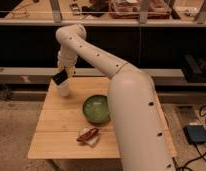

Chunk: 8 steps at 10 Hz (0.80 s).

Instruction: Place the eraser in the ceramic cup

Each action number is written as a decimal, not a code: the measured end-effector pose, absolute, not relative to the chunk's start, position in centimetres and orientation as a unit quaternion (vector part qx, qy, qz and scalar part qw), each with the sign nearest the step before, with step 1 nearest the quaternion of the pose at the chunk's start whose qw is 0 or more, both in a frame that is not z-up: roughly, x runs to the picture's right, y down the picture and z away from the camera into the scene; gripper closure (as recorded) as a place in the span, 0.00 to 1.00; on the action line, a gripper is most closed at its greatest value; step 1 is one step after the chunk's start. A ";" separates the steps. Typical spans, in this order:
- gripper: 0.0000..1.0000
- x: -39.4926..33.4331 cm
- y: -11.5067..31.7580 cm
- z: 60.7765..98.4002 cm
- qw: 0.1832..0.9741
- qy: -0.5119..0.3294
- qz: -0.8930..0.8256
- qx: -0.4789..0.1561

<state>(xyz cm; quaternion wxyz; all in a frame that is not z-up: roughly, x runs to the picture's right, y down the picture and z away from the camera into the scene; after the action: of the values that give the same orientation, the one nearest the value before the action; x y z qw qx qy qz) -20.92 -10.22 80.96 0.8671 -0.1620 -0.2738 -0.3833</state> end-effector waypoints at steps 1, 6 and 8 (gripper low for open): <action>1.00 -21.5 -9.4 81.4 0.864 -0.284 -0.376 -0.175; 1.00 -23.0 -8.8 84.1 0.861 -0.306 -0.347 -0.210; 1.00 -22.6 -9.3 85.3 0.864 -0.309 -0.334 -0.214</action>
<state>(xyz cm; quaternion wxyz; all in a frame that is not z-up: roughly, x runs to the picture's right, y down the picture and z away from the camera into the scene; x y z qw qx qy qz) -22.63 -9.27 85.31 0.8643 -0.2136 -0.3094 -0.3342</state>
